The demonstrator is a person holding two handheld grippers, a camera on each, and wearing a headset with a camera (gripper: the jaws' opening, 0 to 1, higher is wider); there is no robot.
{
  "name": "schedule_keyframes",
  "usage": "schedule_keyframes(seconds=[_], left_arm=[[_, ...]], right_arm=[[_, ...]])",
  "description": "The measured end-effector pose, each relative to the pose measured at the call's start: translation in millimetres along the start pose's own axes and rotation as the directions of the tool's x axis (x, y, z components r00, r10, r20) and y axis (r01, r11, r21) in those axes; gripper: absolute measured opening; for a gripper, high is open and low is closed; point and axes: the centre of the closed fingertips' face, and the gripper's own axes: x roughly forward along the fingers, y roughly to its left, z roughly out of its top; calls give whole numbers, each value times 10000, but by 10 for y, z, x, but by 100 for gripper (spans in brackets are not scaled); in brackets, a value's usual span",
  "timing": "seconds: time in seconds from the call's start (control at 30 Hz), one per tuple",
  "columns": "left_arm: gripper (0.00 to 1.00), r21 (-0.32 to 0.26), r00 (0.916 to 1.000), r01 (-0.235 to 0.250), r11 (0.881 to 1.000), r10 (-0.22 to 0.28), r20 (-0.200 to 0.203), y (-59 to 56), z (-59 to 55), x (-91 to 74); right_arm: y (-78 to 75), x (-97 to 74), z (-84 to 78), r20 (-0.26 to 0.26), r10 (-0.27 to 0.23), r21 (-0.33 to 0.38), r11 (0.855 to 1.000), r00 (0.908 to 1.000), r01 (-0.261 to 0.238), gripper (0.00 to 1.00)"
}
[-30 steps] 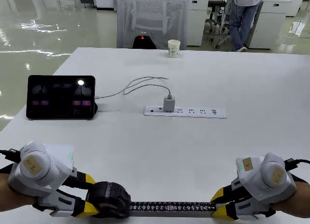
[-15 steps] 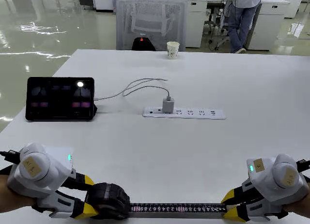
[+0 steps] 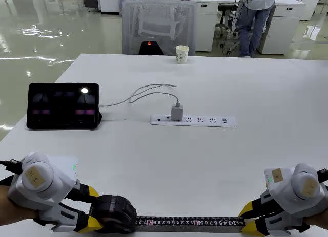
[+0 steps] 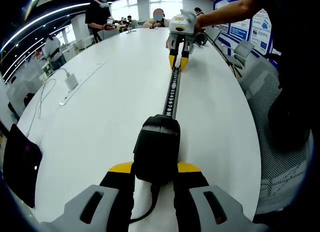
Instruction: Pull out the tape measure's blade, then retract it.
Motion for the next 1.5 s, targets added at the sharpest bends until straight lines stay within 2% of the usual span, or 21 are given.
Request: schedule_keyframes(seconds=[0.8,0.93,1.17,1.23,1.37,1.5], left_arm=[[25,319,9990,-136,9994,149,-433,-23,42,-6],[27,262,9990,-267,9993,276,-350,-3,67,-24],[38,59,9979,-437,9990,440,-467,-36,70,-60],[40,-84,9977,-534,9985,530,-425,-53,83,-80],[51,-427,9972,-705,9966,693,-291,-117,124,-140],[56,-806,9958,-918,9925,911,-123,-132,93,-198]], right_arm=[[25,6,-22,-798,108,-464,9988,9968,-145,12],[26,-10,-11,-731,58,-350,9994,9973,-84,15],[44,-93,-37,-579,-266,87,9996,9980,271,26],[54,-115,-59,-560,-362,238,9990,9978,375,30],[98,-147,-67,-389,-455,498,9976,9982,474,37],[165,-177,-57,-224,-595,681,9958,9980,609,42]])
